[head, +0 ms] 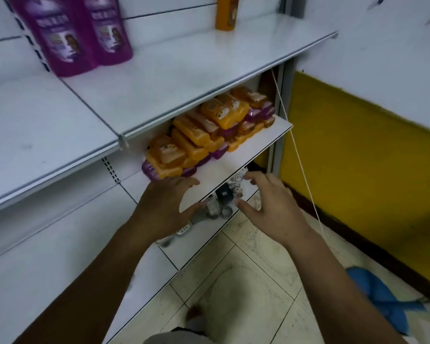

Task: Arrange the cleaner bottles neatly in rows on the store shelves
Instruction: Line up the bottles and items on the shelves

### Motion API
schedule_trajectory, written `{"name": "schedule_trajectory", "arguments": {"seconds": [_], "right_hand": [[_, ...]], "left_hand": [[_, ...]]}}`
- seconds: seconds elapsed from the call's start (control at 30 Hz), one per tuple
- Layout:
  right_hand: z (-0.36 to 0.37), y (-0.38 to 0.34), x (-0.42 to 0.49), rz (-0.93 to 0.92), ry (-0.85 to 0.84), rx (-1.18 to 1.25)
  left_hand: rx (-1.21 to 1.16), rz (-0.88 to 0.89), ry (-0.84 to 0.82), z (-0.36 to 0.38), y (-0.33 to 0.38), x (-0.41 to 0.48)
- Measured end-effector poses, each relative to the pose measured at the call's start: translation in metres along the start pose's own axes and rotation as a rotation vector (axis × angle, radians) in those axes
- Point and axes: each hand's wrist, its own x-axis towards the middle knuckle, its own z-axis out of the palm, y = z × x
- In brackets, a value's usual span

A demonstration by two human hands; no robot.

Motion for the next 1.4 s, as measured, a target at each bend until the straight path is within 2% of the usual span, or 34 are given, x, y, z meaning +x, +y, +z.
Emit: {"name": "schedule_trajectory", "arguments": {"seconds": [0.13, 0.4, 0.53, 0.63, 0.8, 0.93, 1.13, 1.23, 1.4], "right_hand": [[0.010, 0.030, 0.040, 0.002, -0.042, -0.005], [0.025, 0.111, 0.142, -0.110, -0.142, 0.016], [0.023, 0.154, 0.202, -0.182, -0.237, 0.119], [0.024, 0.180, 0.244, -0.216, -0.280, 0.224], [0.042, 0.184, 0.311, -0.025, -0.295, 0.613], [0.068, 0.175, 0.365, 0.297, -0.324, 0.884], [0.089, 0.153, 0.393, 0.528, -0.301, 1.041], [0.093, 0.145, 0.392, 0.570, -0.274, 1.097], [0.100, 0.145, 0.396, 0.612, -0.324, 1.062]], "left_hand": [[0.016, -0.042, -0.014, 0.017, -0.012, 0.042], [0.029, -0.168, 0.084, 0.054, -0.021, 0.113], [0.044, -0.337, 0.126, 0.070, -0.010, 0.151], [-0.057, -0.471, 0.177, 0.084, 0.000, 0.173], [-0.419, -0.811, 0.344, 0.100, 0.001, 0.219], [-0.474, -0.859, 0.423, 0.096, -0.010, 0.246], [-0.513, -0.966, 0.478, 0.091, -0.025, 0.285], [-0.512, -1.024, 0.499, 0.097, -0.026, 0.295], [-0.548, -1.081, 0.580, 0.101, -0.027, 0.301]]}}
